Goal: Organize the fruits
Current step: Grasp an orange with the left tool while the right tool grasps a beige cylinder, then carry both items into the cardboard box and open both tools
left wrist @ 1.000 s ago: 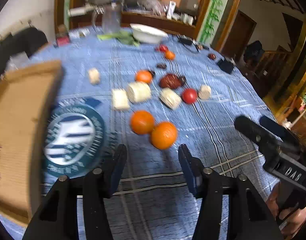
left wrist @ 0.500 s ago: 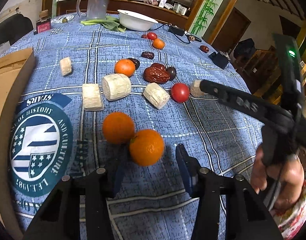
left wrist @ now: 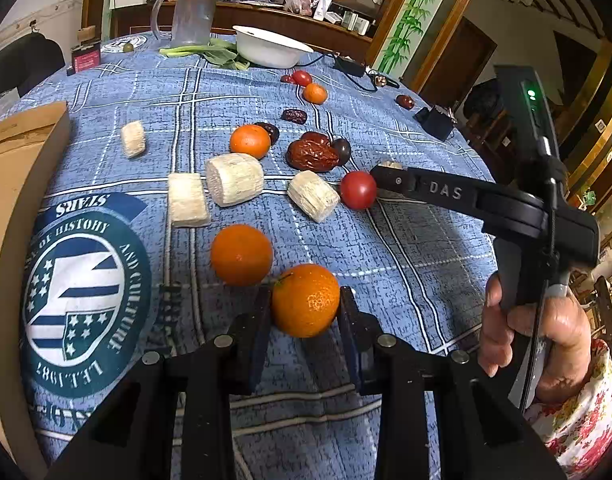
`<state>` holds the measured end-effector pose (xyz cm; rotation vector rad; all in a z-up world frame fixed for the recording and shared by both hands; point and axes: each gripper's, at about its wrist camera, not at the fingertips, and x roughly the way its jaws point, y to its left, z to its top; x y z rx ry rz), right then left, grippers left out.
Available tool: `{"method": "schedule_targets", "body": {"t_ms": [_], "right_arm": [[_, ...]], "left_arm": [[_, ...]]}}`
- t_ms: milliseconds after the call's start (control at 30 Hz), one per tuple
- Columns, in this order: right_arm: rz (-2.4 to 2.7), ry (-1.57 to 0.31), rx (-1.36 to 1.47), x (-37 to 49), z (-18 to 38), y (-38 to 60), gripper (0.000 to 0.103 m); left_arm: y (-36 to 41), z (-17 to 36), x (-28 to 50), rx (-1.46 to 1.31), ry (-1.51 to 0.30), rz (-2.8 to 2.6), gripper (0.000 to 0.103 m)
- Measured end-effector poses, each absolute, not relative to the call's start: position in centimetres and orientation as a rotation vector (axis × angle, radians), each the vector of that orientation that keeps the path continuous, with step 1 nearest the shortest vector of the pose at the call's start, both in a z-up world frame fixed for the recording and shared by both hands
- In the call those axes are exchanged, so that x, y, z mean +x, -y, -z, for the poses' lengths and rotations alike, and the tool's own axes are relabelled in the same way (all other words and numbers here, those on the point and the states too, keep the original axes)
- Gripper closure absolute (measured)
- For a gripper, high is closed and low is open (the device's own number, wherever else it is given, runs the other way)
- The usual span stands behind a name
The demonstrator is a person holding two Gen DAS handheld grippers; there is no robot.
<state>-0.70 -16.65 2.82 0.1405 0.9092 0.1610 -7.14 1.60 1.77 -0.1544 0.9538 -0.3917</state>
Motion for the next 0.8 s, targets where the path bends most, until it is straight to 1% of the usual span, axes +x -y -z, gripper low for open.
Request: {"method": "schedule_targets", "body": {"t_ms": [133, 333, 533, 700, 800], "right_arm": [[-0.163, -0.873, 0.131, -2.2, -4.2, 16.2, 0.07], [-0.216, -0.809, 0.09, -4.9, -8.0, 14.1, 0.07], [-0.312, -0.771, 0.047, -7.0, -11.2, 9.7, 0.069], [-0.425, -0.786, 0.028, -7.4, -12.6, 4.0, 0.069], [-0.494, -0.805, 0.013, -6.9, -12.7, 0.1, 0.069]], "left_arm": [[-2.6, -2.6, -7.9, -0.181, -0.938, 0.393, 0.072], [-5.6, -6.0, -9.8, -0.22, -0.853, 0.376, 0.072], [-12.1, -9.6, -11.4, -0.266, -0.754, 0.289, 0.072], [-17.7, -11.2, -11.0, -0.215, -0.722, 0.164, 0.072], [-21.2, -11.8, -9.3, -0.189, -0.729, 0.088, 0.072]]}}
